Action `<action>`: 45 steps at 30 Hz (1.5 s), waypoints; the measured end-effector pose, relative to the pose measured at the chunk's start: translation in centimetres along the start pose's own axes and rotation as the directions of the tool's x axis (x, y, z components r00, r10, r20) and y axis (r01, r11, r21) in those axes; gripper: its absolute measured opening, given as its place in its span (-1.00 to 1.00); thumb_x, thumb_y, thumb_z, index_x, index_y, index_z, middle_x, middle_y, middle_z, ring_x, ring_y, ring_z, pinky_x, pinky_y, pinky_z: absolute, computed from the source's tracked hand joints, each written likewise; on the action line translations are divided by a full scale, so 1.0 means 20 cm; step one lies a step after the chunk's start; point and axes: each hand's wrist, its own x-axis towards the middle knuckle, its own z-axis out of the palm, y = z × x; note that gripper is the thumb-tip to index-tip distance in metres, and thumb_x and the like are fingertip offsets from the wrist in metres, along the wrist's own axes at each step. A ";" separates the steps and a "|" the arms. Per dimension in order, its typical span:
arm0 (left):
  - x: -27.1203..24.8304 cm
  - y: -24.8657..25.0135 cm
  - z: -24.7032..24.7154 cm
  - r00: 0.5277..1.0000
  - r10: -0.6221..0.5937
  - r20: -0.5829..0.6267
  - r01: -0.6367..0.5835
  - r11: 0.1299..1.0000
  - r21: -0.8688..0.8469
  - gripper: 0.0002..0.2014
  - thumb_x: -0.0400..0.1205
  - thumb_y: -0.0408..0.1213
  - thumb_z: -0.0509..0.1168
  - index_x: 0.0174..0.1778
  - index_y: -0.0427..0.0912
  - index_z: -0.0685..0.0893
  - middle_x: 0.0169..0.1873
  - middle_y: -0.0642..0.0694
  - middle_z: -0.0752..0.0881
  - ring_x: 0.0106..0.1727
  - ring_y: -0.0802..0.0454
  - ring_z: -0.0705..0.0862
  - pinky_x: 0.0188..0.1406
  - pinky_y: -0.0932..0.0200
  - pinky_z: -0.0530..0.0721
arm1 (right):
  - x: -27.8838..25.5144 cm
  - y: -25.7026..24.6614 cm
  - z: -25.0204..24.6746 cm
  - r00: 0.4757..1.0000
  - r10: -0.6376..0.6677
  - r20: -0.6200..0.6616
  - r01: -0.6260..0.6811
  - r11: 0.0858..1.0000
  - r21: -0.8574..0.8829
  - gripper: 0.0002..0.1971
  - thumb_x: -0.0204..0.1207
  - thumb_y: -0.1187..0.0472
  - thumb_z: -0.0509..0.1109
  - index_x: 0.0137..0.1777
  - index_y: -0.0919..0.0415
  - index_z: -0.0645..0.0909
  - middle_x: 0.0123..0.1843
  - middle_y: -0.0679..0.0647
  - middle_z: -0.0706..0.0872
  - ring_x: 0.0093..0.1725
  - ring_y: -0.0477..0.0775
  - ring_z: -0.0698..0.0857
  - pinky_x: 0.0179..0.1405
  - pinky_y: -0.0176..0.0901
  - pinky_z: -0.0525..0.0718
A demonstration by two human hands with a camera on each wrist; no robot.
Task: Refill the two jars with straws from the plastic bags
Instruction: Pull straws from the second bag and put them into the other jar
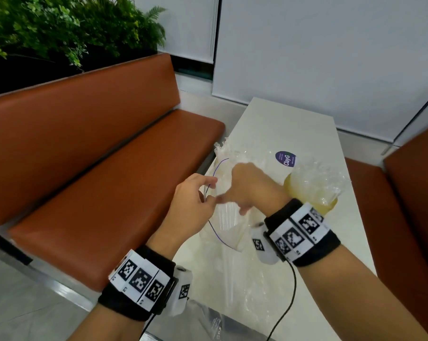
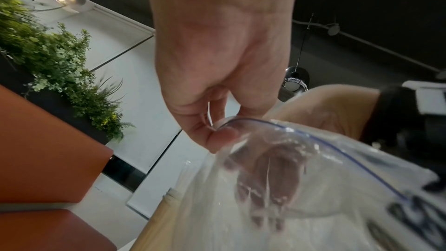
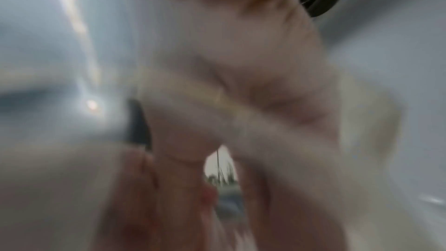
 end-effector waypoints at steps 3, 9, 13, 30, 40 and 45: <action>-0.01 0.03 0.03 0.998 0.054 0.025 -0.054 0.999 -0.008 -0.56 0.51 -0.59 0.33 0.27 -0.15 0.76 0.08 0.08 0.73 -0.45 0.11 0.57 -0.42 0.47 0.52 | -0.02 0.05 0.15 0.998 0.048 0.042 -0.050 0.998 0.037 -0.52 0.45 -0.12 0.62 -0.14 0.23 0.46 -0.19 0.07 0.68 -0.33 0.08 0.69 -0.43 -0.20 0.60; -0.04 0.04 0.07 0.994 0.096 0.055 -0.094 0.995 -0.040 -0.51 0.50 -0.65 0.29 0.29 -0.17 0.75 0.10 0.07 0.73 -0.55 0.15 0.49 -0.45 0.45 0.51 | 0.08 0.17 0.31 0.983 0.183 0.021 -0.184 0.981 0.054 -0.46 0.33 -0.26 0.64 -0.10 0.16 0.52 -0.27 0.00 0.62 -0.12 0.13 0.71 -0.14 -0.09 0.66; -0.04 0.03 0.07 0.996 0.068 0.048 -0.065 0.996 -0.055 -0.53 0.49 -0.67 0.27 0.24 -0.19 0.77 0.11 0.06 0.74 -0.58 0.17 0.47 -0.49 0.48 0.47 | 0.12 0.23 0.35 0.981 0.171 0.089 -0.183 0.971 0.152 -0.51 0.31 -0.13 0.68 0.11 0.12 0.66 0.00 0.04 0.84 -0.04 0.11 0.81 -0.04 -0.09 0.73; 0.00 -0.03 0.00 0.999 -0.042 -0.019 0.042 0.999 -0.027 -0.61 0.54 -0.62 0.29 0.18 -0.17 0.76 0.07 0.14 0.70 -0.48 0.28 0.53 -0.43 0.52 0.48 | 0.11 0.26 0.39 0.998 -0.063 -0.027 0.069 0.931 0.359 -0.64 0.65 0.03 0.40 0.35 0.19 0.61 0.22 0.12 0.72 0.23 0.18 0.68 -0.04 -0.17 0.54; 0.02 -0.06 0.01 0.995 -0.083 -0.053 0.082 0.996 -0.033 -0.56 0.55 -0.61 0.29 0.30 -0.18 0.75 0.04 0.16 0.69 -0.40 0.38 0.57 -0.37 0.53 0.51 | 0.07 0.20 0.31 0.956 -0.130 -0.263 0.292 0.517 0.805 -0.76 0.79 0.15 0.19 0.31 0.19 0.61 0.04 0.26 0.82 -0.05 0.14 0.88 0.13 0.01 0.79; 0.02 -0.06 0.01 0.993 -0.108 -0.053 0.106 0.994 -0.040 -0.59 0.60 -0.56 0.29 0.32 -0.17 0.74 0.07 0.16 0.70 -0.09 0.28 0.69 -0.18 0.62 0.54 | 0.04 0.08 0.22 0.894 -0.010 -0.448 0.419 0.371 0.829 -0.77 0.82 0.06 0.16 0.21 0.19 0.55 -0.35 0.27 0.68 -0.44 0.11 0.73 -0.25 -0.03 0.79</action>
